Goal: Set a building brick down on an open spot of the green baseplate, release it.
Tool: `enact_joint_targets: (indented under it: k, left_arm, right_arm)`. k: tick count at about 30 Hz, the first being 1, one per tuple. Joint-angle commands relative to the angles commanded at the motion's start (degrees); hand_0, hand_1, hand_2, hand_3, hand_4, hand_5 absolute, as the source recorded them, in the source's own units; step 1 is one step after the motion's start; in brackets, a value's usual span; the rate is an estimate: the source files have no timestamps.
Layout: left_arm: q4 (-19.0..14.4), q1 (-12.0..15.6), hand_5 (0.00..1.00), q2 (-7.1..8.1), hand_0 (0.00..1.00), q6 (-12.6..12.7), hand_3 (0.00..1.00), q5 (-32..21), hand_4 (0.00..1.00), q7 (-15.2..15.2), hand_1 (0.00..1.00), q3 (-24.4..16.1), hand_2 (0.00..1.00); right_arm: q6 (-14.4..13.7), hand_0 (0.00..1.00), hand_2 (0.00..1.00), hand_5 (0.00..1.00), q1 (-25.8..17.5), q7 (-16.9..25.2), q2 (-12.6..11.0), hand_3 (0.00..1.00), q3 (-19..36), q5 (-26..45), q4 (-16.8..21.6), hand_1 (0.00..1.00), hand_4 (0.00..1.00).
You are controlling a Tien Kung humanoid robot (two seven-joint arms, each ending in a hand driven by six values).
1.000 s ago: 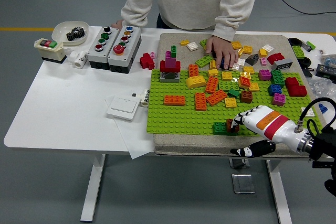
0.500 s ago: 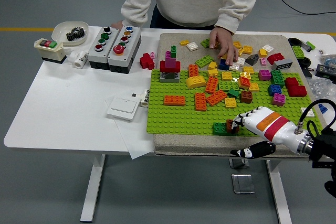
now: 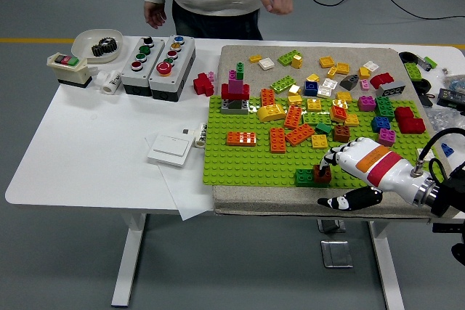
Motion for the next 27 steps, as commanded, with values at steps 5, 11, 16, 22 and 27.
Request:
enact_joint_targets:
  k: [5,11,16,22,27]
  left_arm:
    - [0.0,0.0,0.749,-0.02,0.750,0.0,0.676,-0.1,0.785,0.0,0.760,0.0,0.791]
    - [0.0,0.0,0.749,-0.04,0.750,0.0,0.676,0.0,0.785,0.1,0.759,0.0,0.791]
    - [-0.1,0.1,0.749,-0.04,0.750,0.1,0.676,-0.3,0.784,0.1,0.760,0.2,0.791]
    - [-0.2,0.2,0.748,0.00,0.751,0.3,0.677,-0.7,0.784,0.1,0.759,0.5,0.791]
    - [-0.2,0.2,0.748,0.03,0.751,0.5,0.676,-1.2,0.784,0.0,0.757,0.8,0.791]
  right_arm:
    - [-1.7,0.481,0.660,0.649,0.6,0.5,0.9,0.576,0.9,0.5,-1.4,0.563,0.868]
    - [-4.8,0.503,0.664,0.645,4.0,-2.1,3.6,0.574,2.5,-0.3,-7.5,0.568,0.864]
    - [-7.0,0.532,0.685,0.603,8.7,-6.3,7.1,0.578,2.8,-2.3,-15.1,0.588,0.859]
    - [-3.6,0.487,0.671,0.536,14.0,-9.2,11.4,0.593,0.7,-2.7,-26.2,0.567,0.908]
    - [-2.8,0.456,0.635,0.521,16.0,-8.8,13.4,0.598,-0.3,-2.4,-34.1,0.538,0.937]
